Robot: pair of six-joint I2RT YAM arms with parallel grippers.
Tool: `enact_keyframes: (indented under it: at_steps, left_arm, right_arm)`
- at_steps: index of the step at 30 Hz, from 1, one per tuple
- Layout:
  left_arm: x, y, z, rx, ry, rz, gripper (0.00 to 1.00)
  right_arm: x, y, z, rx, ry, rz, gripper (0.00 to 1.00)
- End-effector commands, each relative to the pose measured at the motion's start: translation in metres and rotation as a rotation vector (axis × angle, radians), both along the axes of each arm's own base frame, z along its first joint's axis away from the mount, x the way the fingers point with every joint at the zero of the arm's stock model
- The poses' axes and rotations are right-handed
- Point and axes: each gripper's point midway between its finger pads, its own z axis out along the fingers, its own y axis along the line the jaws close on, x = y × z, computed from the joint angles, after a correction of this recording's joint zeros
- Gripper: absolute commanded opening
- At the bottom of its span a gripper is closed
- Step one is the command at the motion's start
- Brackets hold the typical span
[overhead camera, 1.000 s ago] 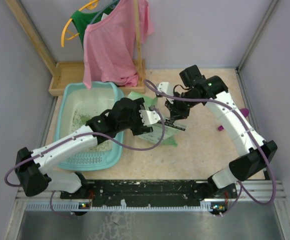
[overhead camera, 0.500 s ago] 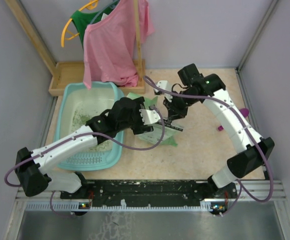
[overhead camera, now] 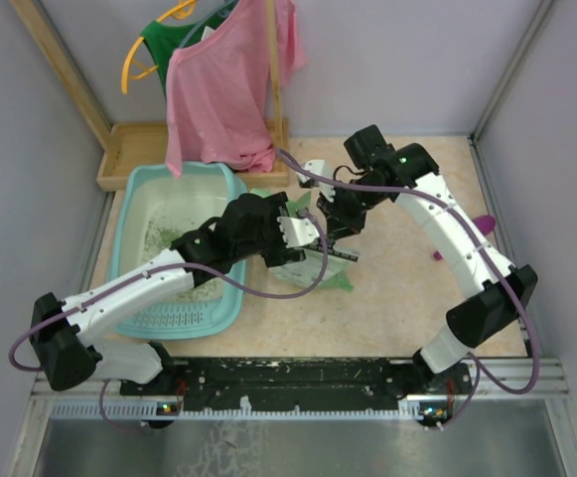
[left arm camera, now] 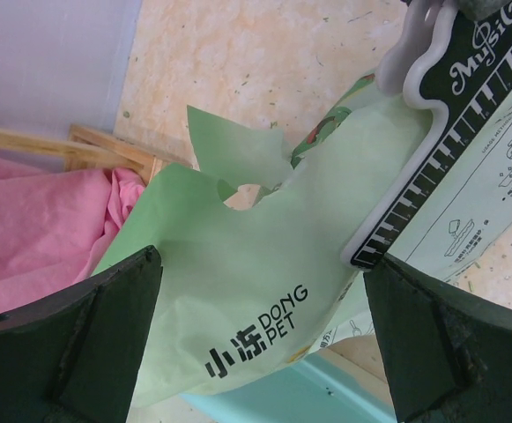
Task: Fill the litter box with clean litter
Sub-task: Clamp the cat litter bag at the center of the board.
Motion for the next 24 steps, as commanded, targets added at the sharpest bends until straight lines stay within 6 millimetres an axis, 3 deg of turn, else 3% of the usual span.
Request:
enact_keyframes:
  at_steps: [1,10,13,15,18,24]
  left_arm:
    - [0.001,-0.003,0.018,-0.038,-0.03,-0.005,1.0]
    - [0.0,-0.005,0.014,-0.025,-0.017,-0.011,1.0]
    - [0.001,-0.006,0.015,-0.024,-0.019,-0.015,1.0]
    - [0.002,-0.007,0.017,-0.022,-0.022,-0.015,1.0]
    - [0.004,-0.009,0.02,-0.028,-0.021,-0.012,1.0]
    - [0.003,-0.012,0.038,-0.09,-0.025,-0.005,1.0]
  right_arm:
    - [0.018,0.025,0.021,0.084,-0.105,0.04,0.0]
    - [0.019,0.018,0.016,0.052,-0.12,0.015,0.02]
    - [0.017,0.016,0.017,0.053,-0.129,0.011,0.3]
    - [0.018,0.014,0.019,0.052,-0.14,0.0,0.41]
    - [0.019,0.011,0.02,0.045,-0.156,-0.018,0.48]
    - [0.019,0.004,0.025,0.045,-0.183,-0.045,0.51]
